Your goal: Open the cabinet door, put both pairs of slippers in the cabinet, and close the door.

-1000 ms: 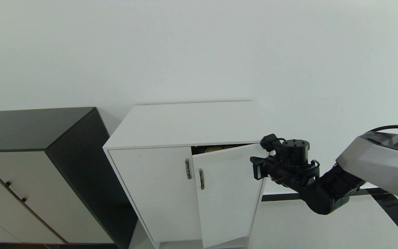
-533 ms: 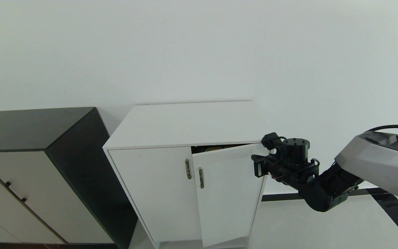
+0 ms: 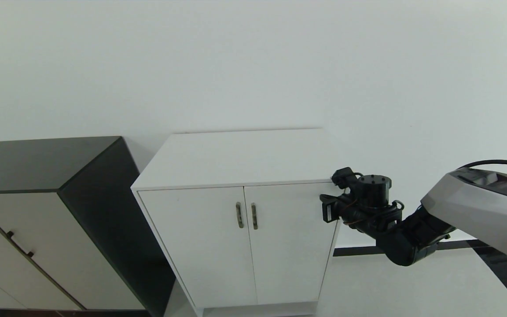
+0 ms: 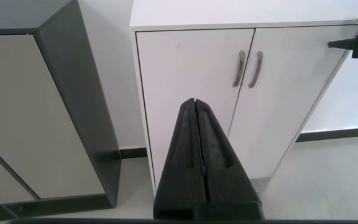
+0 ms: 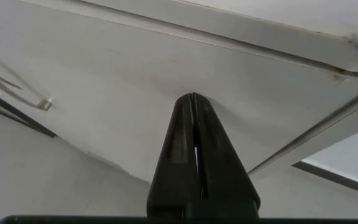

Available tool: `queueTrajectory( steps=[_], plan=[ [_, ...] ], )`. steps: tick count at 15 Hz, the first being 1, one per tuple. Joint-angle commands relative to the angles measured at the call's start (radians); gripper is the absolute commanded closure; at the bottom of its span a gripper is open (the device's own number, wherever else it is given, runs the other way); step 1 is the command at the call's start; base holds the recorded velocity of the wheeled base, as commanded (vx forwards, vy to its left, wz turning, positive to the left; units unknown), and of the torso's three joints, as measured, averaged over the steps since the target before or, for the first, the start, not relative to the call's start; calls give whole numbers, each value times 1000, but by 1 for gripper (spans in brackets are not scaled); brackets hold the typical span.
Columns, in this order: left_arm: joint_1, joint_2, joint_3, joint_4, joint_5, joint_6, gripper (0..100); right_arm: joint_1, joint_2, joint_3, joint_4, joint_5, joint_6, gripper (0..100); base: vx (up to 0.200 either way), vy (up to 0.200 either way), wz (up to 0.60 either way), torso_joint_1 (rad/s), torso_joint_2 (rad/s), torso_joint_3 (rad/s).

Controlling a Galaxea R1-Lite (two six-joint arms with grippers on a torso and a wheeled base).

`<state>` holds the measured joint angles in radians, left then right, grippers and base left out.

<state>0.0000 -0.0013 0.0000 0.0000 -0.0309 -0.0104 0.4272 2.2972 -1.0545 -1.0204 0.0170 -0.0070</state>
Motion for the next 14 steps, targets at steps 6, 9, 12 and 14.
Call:
queueTrajectory(
  steps=[6,9,12,14],
  plan=[
    [0,1,0,0,0,0,100,1,13,-2,-1,0,-1,100,0,0,0,0,0,0],
    [0,1,0,0,-3,3,100,7,5,2,-38,-52,-5,100,0,0,0,0,0,0],
    [0,1,0,0,-1,4,100,34,-48,116,-109,-65,-7,100,0,0,0,0,0,0],
    [0,1,0,0,-3,4,100,39,-124,258,-194,-81,-8,100,0,0,0,0,0,0]
  ],
)
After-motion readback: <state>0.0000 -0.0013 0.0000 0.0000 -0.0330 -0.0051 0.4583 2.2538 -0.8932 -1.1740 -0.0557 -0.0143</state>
